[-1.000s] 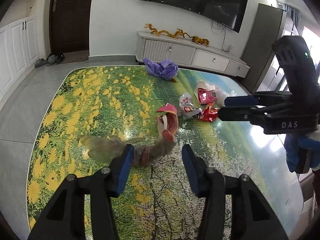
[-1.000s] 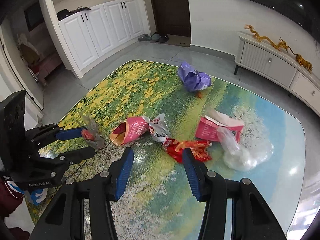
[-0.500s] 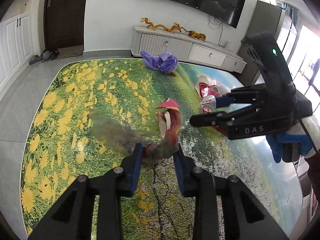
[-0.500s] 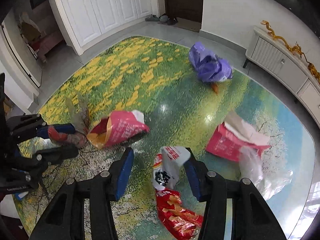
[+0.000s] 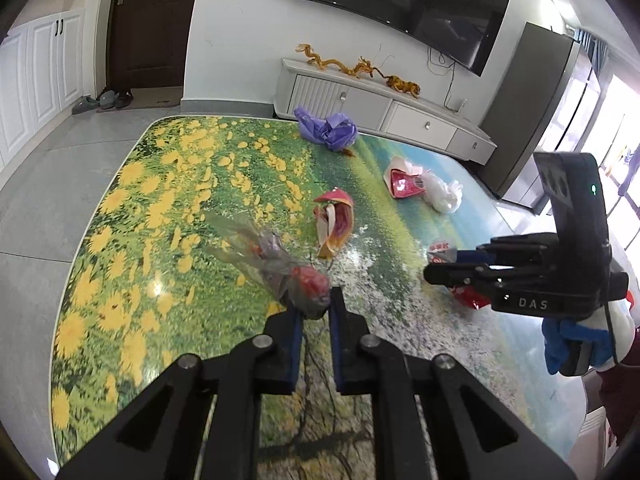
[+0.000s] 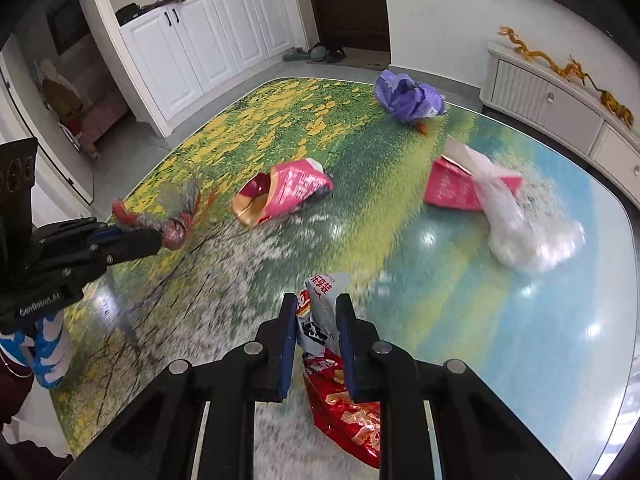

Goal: Collect trash
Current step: 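Carry the clear bag and red wrapper over the bin and open both grippers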

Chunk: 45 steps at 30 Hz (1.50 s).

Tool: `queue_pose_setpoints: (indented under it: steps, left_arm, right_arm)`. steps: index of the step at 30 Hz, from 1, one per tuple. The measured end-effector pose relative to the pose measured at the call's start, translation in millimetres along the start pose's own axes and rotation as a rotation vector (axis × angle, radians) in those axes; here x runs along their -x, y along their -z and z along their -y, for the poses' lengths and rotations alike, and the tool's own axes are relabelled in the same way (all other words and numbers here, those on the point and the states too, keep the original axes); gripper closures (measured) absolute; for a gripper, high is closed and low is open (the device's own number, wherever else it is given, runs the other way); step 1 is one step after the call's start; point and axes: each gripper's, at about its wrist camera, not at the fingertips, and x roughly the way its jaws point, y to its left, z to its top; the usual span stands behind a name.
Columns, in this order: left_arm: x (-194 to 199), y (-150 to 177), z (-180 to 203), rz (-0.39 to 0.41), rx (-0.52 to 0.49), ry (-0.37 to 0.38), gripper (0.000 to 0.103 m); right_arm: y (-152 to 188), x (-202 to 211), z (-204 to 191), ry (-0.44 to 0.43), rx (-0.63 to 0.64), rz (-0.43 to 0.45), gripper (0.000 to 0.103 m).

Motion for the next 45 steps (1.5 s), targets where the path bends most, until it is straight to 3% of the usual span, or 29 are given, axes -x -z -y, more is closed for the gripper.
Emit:
queue_pose_setpoints:
  steps: [10, 20, 29, 36, 45]
  left_arm:
    - [48.1, 20.2, 39.4, 0.032, -0.042, 0.044, 0.093]
    - [47.0, 14.6, 136.6, 0.000, -0.204, 0.140, 0.093]
    - [-11.1, 0.3, 282.1, -0.107, -0.383, 0.301, 0.093]
    - [-85.5, -1.8, 399.2, -0.219, -0.479, 0.403, 0.092]
    - [-178.5, 20.0, 485.5, -0.354, -0.500, 0.435, 0.090]
  right_arm:
    - [48.3, 73.5, 9.6, 0.020, -0.073, 0.101, 0.085]
    - [115.1, 160.7, 78.5, 0.098, -0.255, 0.254, 0.085]
    - [199.6, 222.4, 192.9, 0.214, -0.528, 0.364, 0.085]
    - [249.9, 231.4, 274.6, 0.278, -0.728, 0.384, 0.085]
    - [293.4, 219.8, 331.8, 0.305, -0.894, 0.363, 0.082]
